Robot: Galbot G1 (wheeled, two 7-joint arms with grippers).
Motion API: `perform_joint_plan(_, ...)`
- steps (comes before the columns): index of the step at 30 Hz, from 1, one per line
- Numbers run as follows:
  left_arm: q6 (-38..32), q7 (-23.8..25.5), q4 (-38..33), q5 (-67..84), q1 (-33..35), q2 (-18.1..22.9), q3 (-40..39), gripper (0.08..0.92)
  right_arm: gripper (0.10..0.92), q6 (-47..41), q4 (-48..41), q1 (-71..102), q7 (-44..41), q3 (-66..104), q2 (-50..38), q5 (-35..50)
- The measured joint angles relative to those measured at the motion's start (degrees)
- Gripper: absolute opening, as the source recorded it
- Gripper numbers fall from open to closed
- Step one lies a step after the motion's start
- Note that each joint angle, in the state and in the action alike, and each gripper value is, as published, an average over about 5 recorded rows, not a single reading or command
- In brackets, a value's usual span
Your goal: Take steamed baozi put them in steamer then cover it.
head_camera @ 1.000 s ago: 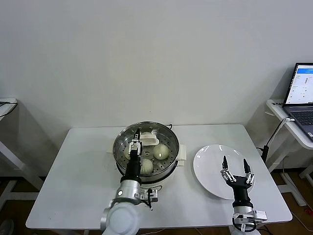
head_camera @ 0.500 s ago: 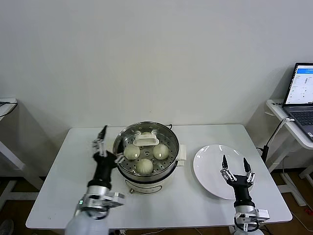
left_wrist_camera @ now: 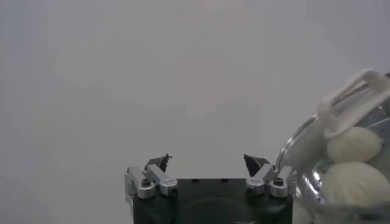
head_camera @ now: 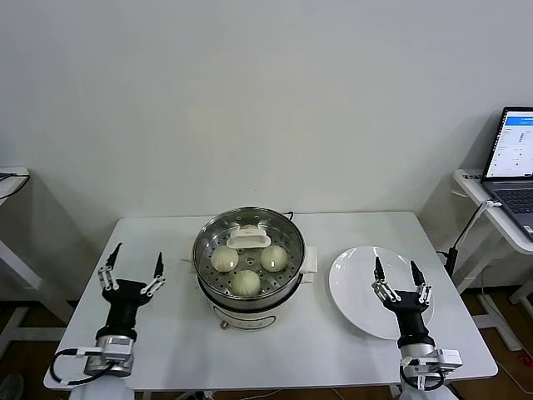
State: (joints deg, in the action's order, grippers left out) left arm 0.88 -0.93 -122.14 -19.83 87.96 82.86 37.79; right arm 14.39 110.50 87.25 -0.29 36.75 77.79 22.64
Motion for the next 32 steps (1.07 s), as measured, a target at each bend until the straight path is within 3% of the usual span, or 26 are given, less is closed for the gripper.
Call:
perform_joint_plan(13,-4.2,1.4,1.5,7.6,2.0,1.4,4.2,0.823,0.823,-1.6,1.9,0.4,-0.2,-0.1,0.5,-1.3)
perform_joint_plan(32,-6.1,2.1,1.1,9.1,3.7,1.2,3.2,0.823,0.823,-3.8,3.0,1.0,0.0,-0.3,0.8,-4.6)
